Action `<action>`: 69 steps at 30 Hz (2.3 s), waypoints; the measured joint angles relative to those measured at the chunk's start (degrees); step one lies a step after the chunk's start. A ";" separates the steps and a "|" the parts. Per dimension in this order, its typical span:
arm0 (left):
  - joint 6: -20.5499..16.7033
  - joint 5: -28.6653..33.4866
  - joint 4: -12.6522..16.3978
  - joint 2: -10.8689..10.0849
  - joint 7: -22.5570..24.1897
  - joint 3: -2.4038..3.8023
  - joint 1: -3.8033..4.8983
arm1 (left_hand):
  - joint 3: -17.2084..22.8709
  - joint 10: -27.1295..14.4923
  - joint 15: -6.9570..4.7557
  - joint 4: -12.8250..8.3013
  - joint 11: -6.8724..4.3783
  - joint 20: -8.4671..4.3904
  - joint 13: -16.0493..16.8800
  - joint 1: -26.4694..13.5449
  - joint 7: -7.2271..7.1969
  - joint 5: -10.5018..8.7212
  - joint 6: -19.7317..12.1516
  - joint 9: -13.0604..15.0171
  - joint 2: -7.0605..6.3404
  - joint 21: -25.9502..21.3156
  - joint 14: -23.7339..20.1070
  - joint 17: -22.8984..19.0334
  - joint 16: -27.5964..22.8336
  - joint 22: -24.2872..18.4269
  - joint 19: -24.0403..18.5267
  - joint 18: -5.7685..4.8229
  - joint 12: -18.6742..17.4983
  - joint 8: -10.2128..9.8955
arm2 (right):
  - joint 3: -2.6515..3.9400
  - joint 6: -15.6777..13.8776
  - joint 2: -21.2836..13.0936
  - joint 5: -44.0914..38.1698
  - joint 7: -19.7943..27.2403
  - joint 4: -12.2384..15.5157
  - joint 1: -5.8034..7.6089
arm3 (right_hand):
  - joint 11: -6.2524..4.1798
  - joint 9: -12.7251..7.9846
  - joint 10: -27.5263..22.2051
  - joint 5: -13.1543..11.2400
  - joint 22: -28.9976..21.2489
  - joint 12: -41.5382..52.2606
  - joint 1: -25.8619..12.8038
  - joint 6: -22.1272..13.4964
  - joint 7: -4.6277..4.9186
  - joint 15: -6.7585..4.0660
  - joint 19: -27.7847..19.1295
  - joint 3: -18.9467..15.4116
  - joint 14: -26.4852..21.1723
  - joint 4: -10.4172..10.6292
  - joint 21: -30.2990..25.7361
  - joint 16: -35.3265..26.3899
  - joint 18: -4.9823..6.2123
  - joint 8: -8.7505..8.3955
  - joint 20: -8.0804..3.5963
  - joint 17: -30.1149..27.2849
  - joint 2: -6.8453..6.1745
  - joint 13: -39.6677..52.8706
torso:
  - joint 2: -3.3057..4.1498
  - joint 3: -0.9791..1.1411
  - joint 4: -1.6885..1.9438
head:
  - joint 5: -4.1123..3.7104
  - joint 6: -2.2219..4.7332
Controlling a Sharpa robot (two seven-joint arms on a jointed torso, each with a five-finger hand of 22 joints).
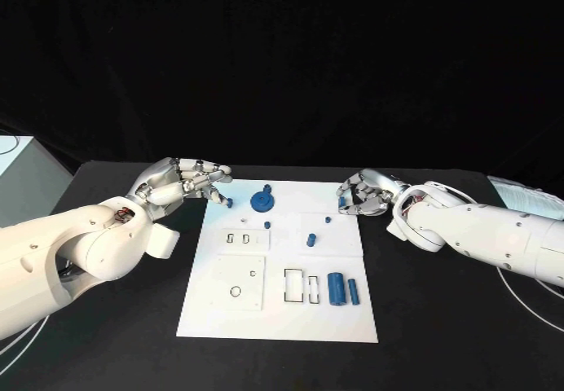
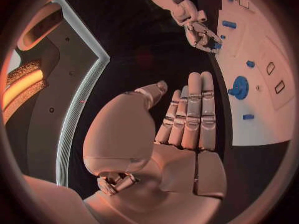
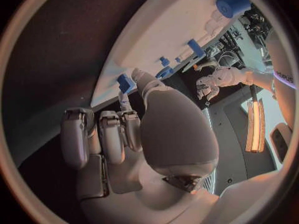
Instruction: Assemble the parts on the task board
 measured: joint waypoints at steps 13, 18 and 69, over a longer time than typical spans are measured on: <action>0.06 -0.14 -0.13 -0.01 -0.01 0.00 -0.01 | 0.00 0.00 0.00 0.00 0.00 0.00 0.00 0.00 0.00 0.00 0.00 0.00 0.00 0.00 0.00 0.00 0.00 0.00 0.00 0.00 0.00 0.00 | 0.01 0.09 0.27 -0.23 -0.23 -0.46 -0.14 | -0.42 0.06 0.00 0.00 -0.01 0.35 -0.24 1.32 -0.50 -0.43 0.00 1.97 0.01 0.41 0.11 0.00 0.00 0.69 0.00 -0.01 0.86 -0.01 | -0.02 0.03 -0.04 | 0.07 -0.27; 0.09 -0.20 -0.17 -0.01 -0.02 0.00 -0.02 | 0.00 0.00 0.00 0.00 0.00 0.00 0.00 0.00 0.00 0.00 0.00 0.00 0.00 0.00 0.00 0.00 0.00 -0.01 0.00 0.00 0.00 0.00 | 0.01 0.08 0.38 -0.26 -0.32 -0.72 -0.16 | -0.42 0.06 0.00 0.00 -0.02 0.35 -0.02 1.43 -0.40 -0.43 0.00 2.52 0.01 0.64 0.11 0.00 0.00 0.93 -0.30 -0.01 1.08 0.03 | -0.03 0.03 -0.05 | 0.04 -0.34; 0.38 -0.44 -0.80 0.52 -0.33 -0.02 -0.13 | 0.00 0.00 -0.20 0.00 0.00 0.32 0.04 0.00 0.00 0.00 0.00 0.09 0.00 0.24 -0.21 0.04 0.00 0.19 -0.31 0.00 0.00 0.00 | 0.15 -10.18 2.53 -0.80 -11.99 13.80 2.34 | -3.80 0.31 0.09 -4.48 0.00 2.26 -1.69 4.62 -2.81 -3.71 0.01 11.67 0.00 -1.27 2.09 0.00 -0.01 5.77 -3.10 -0.01 3.62 0.00 | -0.45 -0.18 -0.49 | 1.74 -0.44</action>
